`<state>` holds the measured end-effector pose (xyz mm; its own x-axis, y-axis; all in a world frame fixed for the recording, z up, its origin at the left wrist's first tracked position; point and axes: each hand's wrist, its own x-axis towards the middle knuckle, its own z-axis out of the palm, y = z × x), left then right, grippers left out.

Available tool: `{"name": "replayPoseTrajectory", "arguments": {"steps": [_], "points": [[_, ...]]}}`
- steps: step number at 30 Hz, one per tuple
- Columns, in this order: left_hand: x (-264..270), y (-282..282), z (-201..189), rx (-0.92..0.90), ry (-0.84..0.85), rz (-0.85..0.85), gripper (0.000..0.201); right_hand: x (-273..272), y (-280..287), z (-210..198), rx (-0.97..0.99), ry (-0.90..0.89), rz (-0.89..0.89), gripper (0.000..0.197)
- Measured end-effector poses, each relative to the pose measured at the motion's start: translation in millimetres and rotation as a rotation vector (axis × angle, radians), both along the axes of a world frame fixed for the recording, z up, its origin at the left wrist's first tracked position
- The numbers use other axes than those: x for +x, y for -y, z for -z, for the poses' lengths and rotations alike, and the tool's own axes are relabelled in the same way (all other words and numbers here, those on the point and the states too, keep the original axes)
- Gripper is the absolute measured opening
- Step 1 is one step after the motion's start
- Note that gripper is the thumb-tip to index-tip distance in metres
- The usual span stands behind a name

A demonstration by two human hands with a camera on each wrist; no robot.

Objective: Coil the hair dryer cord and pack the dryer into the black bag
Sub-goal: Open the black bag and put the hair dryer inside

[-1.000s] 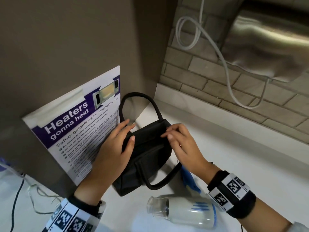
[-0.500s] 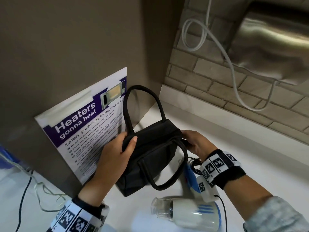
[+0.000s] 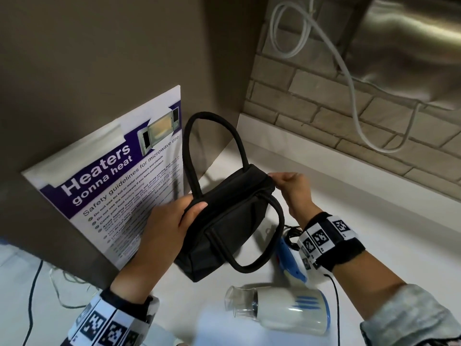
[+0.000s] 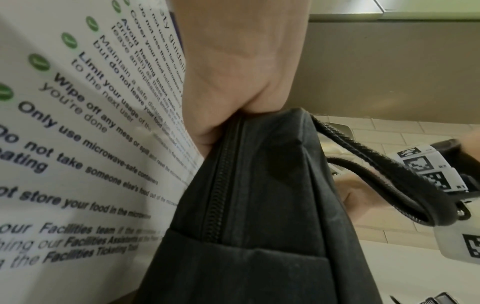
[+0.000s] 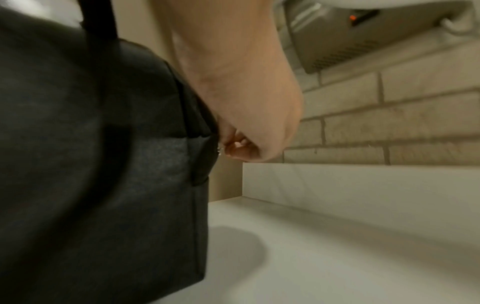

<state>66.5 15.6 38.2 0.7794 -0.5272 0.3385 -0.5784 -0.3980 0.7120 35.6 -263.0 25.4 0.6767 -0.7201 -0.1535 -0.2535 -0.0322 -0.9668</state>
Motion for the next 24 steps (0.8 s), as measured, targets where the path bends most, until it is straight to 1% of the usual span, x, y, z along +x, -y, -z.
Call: {"name": "replayPoseTrajectory", "arguments": {"steps": [1,2,3,5,6,7,8,10,11,12,13,14,16,17,18,19,20,22,23,24], "points": [[0,-1,0,-0.009,0.007,0.002,0.029,2,2,0,-0.036,-0.015,-0.01,0.015],[0,-1,1,-0.023,0.009,-0.001,0.029,3,4,-2,0.006,-0.029,-0.033,0.021],[-1,-3,1,-0.037,0.003,-0.006,0.028,5,5,-3,0.076,-0.033,-0.051,0.021],[-2,-5,0,-0.058,-0.025,0.0,0.025,4,7,-8,0.187,-0.031,-0.074,0.008],[-2,-6,0,-0.057,-0.031,0.005,0.023,3,6,-13,0.174,-0.037,-0.074,0.01],[-3,-7,0,-0.05,-0.027,0.009,0.021,2,5,-14,0.101,-0.041,-0.074,0.013],[-4,-7,0,-0.042,-0.02,0.01,0.022,2,1,-16,-0.051,-0.051,-0.07,0.012],[-7,-6,0,-0.034,-0.002,-0.005,0.024,3,-8,-22,-0.522,-0.07,-0.109,0.012],[-8,-6,2,-0.035,0.01,-0.015,0.022,4,-14,-26,-0.71,-0.083,-0.141,0.015],[-9,-7,3,-0.036,0.019,-0.025,0.021,5,-18,-31,-0.723,-0.054,-0.174,0.016],[-9,-10,4,-0.034,0.021,-0.035,0.023,8,-18,-36,-0.558,0.009,-0.184,0.017],[-8,-13,7,-0.028,-0.001,-0.042,0.024,11,-14,-40,-0.312,0.071,-0.175,0.018],[-5,-21,8,-0.005,-0.049,-0.041,0.019,15,-1,-47,0.165,0.114,-0.122,0.016],[-4,-24,8,0.004,-0.058,-0.031,0.017,16,5,-49,0.331,0.099,-0.09,0.016],[-3,-25,8,0.007,-0.067,-0.023,0.015,16,9,-50,0.428,0.079,-0.059,0.015],[-3,-26,6,0.004,-0.074,-0.013,0.017,17,11,-51,0.439,0.048,-0.039,0.013],[-4,-25,5,0.006,-0.075,-0.007,0.019,16,10,-51,0.375,0.018,-0.038,0.012],[-5,-24,1,0.054,-0.046,-0.007,0.018,15,7,-47,0.131,-0.033,-0.052,0.014],[-5,-25,-1,0.079,-0.012,-0.003,0.017,14,3,-48,-0.022,-0.052,-0.06,0.017],[-5,-26,-1,0.093,0.006,-0.002,0.018,13,-1,-50,-0.219,-0.065,-0.065,0.019]]}}
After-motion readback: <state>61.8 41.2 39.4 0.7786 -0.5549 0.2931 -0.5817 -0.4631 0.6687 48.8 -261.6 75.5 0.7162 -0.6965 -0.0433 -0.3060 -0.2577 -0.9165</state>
